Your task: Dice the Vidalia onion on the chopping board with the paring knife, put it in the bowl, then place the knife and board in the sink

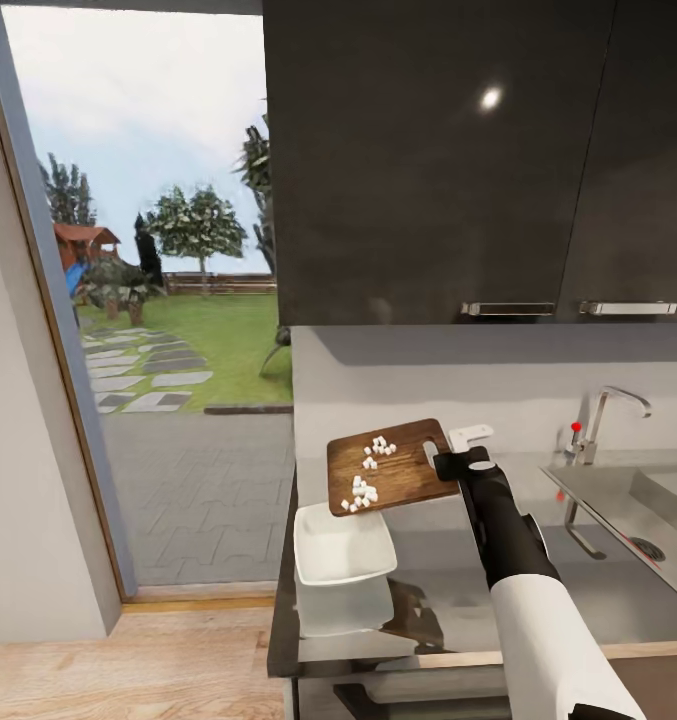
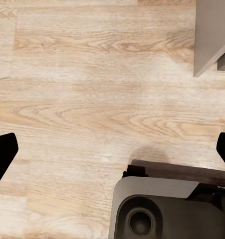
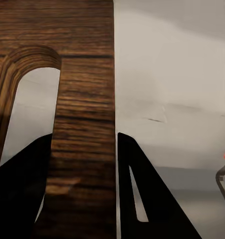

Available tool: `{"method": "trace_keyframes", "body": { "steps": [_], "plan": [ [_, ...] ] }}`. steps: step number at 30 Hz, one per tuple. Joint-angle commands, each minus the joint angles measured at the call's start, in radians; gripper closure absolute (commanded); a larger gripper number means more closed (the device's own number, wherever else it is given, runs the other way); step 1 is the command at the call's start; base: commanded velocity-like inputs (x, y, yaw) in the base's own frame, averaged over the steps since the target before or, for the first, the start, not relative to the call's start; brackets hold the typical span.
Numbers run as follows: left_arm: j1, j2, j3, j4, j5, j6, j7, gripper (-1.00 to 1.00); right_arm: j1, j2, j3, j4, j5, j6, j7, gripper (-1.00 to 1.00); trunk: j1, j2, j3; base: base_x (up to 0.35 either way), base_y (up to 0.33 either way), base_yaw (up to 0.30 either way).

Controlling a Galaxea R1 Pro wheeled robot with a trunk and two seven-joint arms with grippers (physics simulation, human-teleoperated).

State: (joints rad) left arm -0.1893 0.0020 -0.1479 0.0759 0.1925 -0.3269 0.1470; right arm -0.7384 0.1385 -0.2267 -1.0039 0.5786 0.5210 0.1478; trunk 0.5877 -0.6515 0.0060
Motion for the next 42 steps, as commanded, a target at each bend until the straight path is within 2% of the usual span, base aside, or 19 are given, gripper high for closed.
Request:
{"method": "trace_keyframes", "body": {
  "steps": [1,20,25,32,42],
  "plan": [
    [-0.002,0.000,-0.009,0.004,0.008,-0.006,0.000,-1.00,0.000,0.001,-0.003,-0.001,0.011,0.000,0.009,1.00,0.000,-0.001,0.000,0.000,0.000,0.000],
    [-0.001,0.000,-0.009,0.004,0.008,-0.006,0.000,-1.00,0.000,0.001,-0.003,0.005,0.011,-0.012,0.009,1.00,0.000,-0.001,0.000,0.000,0.000,0.000],
    [-0.001,0.000,-0.009,0.004,0.008,-0.006,0.000,-1.00,0.000,0.001,-0.003,0.042,0.012,-0.073,-0.008,1.00,0.000,-0.001,0.000,0.000,0.000,0.000],
    [-0.001,0.000,-0.009,0.004,0.008,-0.006,0.000,-1.00,0.000,0.001,0.026,0.064,0.011,-0.093,-0.042,1.00,0.000,-0.001,0.000,0.000,0.000,0.000],
    [-0.002,0.000,-0.009,0.004,0.008,-0.006,0.000,-1.00,0.000,0.001,0.030,0.065,0.010,-0.096,-0.043,1.00,0.000,-0.001,0.000,0.000,0.000,0.000]
  ]
}}
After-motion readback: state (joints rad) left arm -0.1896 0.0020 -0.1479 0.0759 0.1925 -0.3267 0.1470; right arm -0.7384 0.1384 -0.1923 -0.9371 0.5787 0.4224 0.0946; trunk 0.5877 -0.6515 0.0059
